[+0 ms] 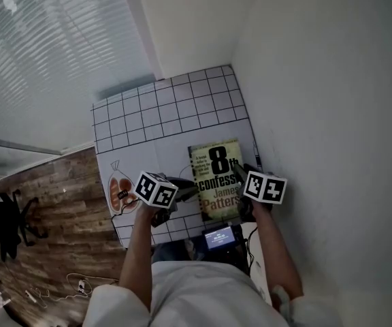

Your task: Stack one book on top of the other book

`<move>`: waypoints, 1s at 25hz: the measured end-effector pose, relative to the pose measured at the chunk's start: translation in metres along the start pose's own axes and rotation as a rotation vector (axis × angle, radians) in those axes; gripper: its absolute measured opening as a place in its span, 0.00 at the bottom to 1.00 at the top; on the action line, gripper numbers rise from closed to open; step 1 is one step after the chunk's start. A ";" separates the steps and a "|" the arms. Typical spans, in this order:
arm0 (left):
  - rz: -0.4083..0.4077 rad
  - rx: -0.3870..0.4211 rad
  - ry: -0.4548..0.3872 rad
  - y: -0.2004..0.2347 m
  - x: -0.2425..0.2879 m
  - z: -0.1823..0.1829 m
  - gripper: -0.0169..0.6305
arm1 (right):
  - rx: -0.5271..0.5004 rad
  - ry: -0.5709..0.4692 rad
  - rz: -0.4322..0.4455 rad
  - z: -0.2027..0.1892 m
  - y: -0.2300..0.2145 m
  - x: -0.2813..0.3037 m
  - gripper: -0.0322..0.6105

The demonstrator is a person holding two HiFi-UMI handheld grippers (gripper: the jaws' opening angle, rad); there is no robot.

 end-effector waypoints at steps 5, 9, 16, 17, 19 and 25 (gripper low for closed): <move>0.038 -0.022 -0.001 0.003 0.001 -0.002 0.15 | -0.097 -0.009 -0.047 -0.002 0.007 -0.006 0.27; 0.074 -0.027 -0.016 0.001 -0.002 0.001 0.15 | -0.125 -0.020 -0.063 -0.007 0.009 -0.009 0.27; 0.130 -0.115 -0.091 -0.001 -0.001 0.004 0.15 | -0.169 -0.077 -0.079 -0.009 0.013 -0.019 0.29; 0.138 -0.125 -0.101 -0.001 -0.001 0.004 0.15 | -0.181 -0.089 -0.078 -0.004 0.016 -0.020 0.30; 0.153 -0.134 -0.117 -0.001 -0.001 0.004 0.15 | -0.219 -0.112 -0.080 0.007 0.023 -0.024 0.32; 0.151 -0.135 -0.183 -0.005 -0.012 0.012 0.15 | -0.318 -0.170 -0.107 0.018 0.042 -0.038 0.26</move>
Point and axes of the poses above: the fingertips, and each gripper's own axes: x forward along the fingers, y to its left, z out of its top, the point moved 2 cm from there along -x, backward along the fingers, and after that the axes turned 12 degrees about z, right-handed, at the moved point
